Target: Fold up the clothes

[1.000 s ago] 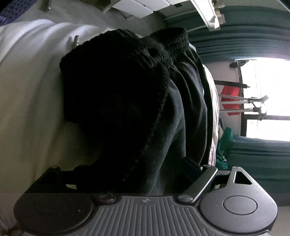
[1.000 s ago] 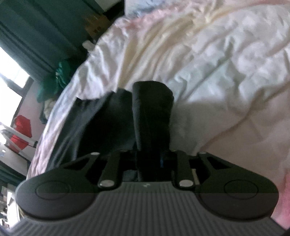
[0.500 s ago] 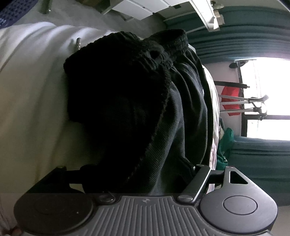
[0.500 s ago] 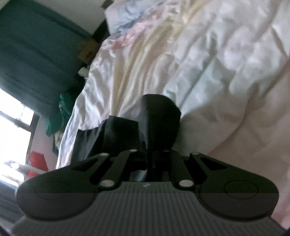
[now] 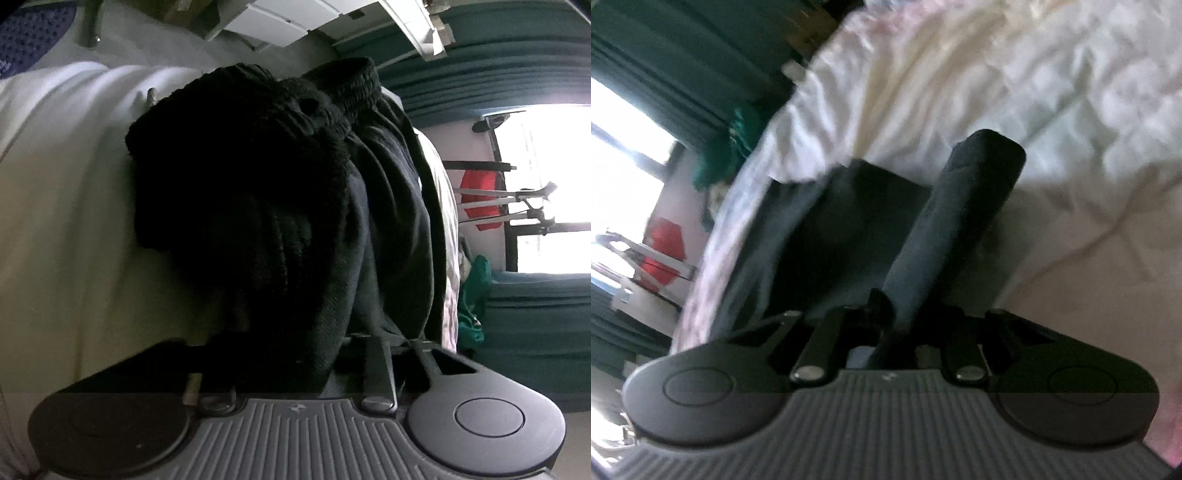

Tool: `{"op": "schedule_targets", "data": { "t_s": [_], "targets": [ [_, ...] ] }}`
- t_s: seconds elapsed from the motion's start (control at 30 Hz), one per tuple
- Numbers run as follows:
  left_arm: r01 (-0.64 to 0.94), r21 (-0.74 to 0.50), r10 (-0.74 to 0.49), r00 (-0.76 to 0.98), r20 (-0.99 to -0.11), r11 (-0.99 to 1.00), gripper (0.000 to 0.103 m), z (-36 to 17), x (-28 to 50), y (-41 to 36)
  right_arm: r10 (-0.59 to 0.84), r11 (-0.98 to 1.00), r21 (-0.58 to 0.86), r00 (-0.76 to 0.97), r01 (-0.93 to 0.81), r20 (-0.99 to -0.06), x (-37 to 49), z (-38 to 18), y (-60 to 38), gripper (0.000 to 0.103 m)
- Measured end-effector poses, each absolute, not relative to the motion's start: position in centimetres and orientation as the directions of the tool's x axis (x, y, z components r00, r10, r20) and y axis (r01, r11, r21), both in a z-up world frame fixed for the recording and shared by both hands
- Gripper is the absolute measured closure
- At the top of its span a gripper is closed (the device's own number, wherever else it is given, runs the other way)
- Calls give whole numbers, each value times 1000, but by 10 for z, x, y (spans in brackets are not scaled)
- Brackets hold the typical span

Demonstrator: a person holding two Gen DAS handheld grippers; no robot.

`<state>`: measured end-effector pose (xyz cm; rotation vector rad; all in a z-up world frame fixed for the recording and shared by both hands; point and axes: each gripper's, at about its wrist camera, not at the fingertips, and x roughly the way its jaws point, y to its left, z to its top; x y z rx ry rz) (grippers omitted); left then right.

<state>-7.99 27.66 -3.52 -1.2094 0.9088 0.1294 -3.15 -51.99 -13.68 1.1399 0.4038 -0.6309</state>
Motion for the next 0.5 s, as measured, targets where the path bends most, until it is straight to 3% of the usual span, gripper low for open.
{"op": "schedule_targets", "data": {
  "t_s": [0.07,0.27,0.5],
  "targets": [
    [-521,-751,-349,671,-654,406,94,-31,-81,275,-273,309,707,771,636,-575,-32,-128,-516,94],
    [-372,-781,-286,781,-556,502,97,4,-103,269,-306,376,710,803,595,-512,-38,-108,-507,96],
    [-269,-807,-299,830,-471,526,97,33,-134,269,-313,372,740,826,561,-469,-57,-100,-503,96]
  ]
}}
